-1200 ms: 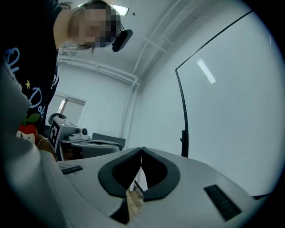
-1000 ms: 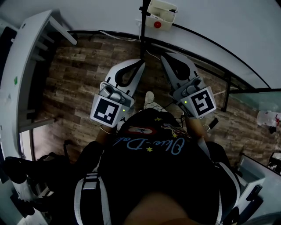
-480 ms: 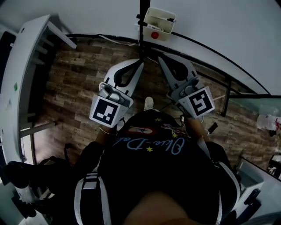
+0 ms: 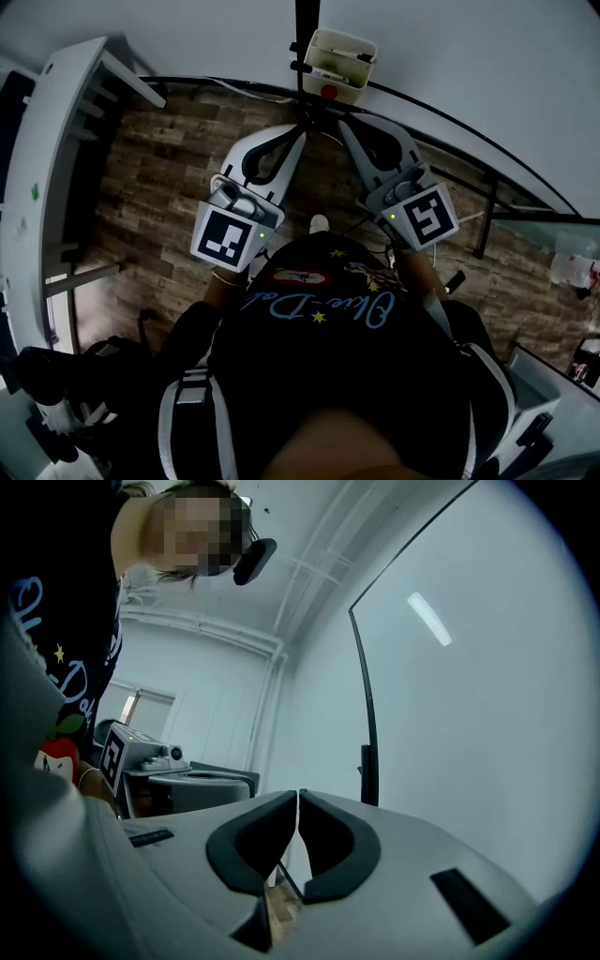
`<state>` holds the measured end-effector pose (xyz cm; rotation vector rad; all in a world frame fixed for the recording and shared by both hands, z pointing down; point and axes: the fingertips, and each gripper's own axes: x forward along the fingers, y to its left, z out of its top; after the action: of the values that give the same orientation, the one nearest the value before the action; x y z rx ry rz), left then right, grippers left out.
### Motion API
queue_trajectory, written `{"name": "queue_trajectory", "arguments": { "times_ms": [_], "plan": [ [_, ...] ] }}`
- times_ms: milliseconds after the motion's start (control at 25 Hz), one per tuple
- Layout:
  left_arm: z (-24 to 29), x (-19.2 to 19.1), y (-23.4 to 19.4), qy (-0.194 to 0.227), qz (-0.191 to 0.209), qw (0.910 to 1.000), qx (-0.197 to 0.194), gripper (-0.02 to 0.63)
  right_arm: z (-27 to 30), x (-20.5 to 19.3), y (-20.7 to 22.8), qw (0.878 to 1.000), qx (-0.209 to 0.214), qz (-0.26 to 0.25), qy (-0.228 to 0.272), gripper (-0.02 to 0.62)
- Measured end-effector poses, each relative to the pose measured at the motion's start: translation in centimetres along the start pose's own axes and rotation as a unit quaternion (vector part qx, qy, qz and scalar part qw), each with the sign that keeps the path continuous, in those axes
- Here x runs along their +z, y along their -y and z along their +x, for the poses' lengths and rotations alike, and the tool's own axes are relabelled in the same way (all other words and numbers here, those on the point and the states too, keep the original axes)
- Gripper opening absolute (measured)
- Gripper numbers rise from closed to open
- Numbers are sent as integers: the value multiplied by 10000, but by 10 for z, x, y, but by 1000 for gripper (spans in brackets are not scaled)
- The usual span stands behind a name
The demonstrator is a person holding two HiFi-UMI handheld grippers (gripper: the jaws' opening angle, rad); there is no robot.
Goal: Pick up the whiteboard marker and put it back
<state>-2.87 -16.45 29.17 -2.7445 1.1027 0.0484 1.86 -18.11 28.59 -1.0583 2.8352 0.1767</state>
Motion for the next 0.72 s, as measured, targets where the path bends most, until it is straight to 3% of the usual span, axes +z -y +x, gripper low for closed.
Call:
{"name": "queue_trajectory", "arguments": {
  "times_ms": [720],
  "plan": [
    [26, -15, -19, -95, -77, 9999, 107, 15, 16, -13, 27, 9998, 95, -92, -169, 44]
  ]
}}
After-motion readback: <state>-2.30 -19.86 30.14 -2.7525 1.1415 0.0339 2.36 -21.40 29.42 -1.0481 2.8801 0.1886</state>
